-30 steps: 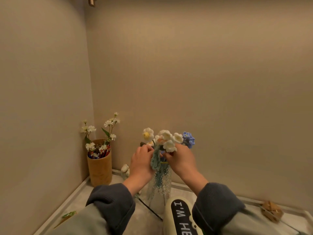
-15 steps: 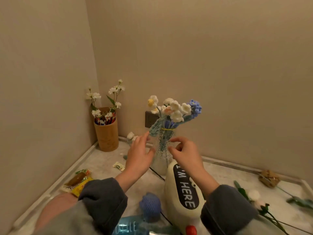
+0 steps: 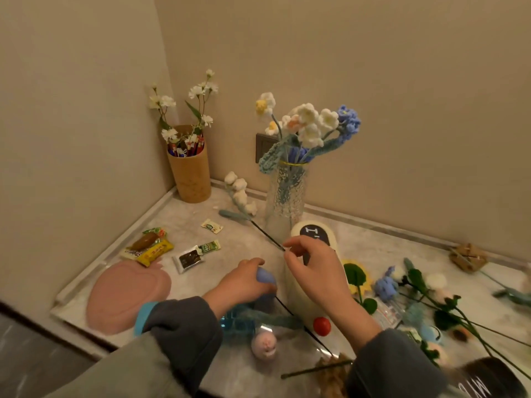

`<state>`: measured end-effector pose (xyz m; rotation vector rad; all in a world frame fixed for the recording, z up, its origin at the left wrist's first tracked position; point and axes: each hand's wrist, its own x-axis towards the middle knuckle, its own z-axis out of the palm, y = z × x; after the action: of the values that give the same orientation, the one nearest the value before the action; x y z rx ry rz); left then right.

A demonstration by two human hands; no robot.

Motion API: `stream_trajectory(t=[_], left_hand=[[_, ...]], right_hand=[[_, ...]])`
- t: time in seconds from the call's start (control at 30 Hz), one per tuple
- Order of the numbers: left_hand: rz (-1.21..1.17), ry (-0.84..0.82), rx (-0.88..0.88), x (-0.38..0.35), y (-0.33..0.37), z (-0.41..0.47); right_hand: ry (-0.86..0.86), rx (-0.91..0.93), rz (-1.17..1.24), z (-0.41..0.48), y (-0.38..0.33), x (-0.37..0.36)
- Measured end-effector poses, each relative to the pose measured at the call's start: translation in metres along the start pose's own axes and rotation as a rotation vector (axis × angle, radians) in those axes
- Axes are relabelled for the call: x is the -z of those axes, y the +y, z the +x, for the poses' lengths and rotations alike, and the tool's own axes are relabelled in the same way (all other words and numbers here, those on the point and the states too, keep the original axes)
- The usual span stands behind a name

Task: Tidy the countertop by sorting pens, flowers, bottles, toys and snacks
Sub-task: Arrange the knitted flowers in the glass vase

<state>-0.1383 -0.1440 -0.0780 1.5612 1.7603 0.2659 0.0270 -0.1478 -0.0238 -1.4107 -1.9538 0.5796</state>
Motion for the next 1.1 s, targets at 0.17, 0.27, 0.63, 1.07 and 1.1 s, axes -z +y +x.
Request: stream_trajectory(t=[0.17,0.27,0.63,1.07,1.1], left_hand=[[0.000,0.067,0.027,-0.010,0.005,0.005],[-0.121,0.188,0.007,-0.008,0.013,-0.002],[-0.360,0.548,-0.312,0.038,0.044,-0.054],[-0.560,0.725,-0.261,0.099,0.034,-0.068],[-0.558,0.734,-0.262,0.104,0.033,-0.067]], right_hand=[[0.012,0.029,0.008,-0.011,0.008,0.001],[0.010,0.038,0.012,-0.018,0.014,0.004],[-0.294,0.110,-0.147,-0.018,0.003,0.013],[-0.293,0.191,0.167,0.024,-0.069,-0.007],[-0.299,0.191,0.157,0.027,-0.072,-0.009]])
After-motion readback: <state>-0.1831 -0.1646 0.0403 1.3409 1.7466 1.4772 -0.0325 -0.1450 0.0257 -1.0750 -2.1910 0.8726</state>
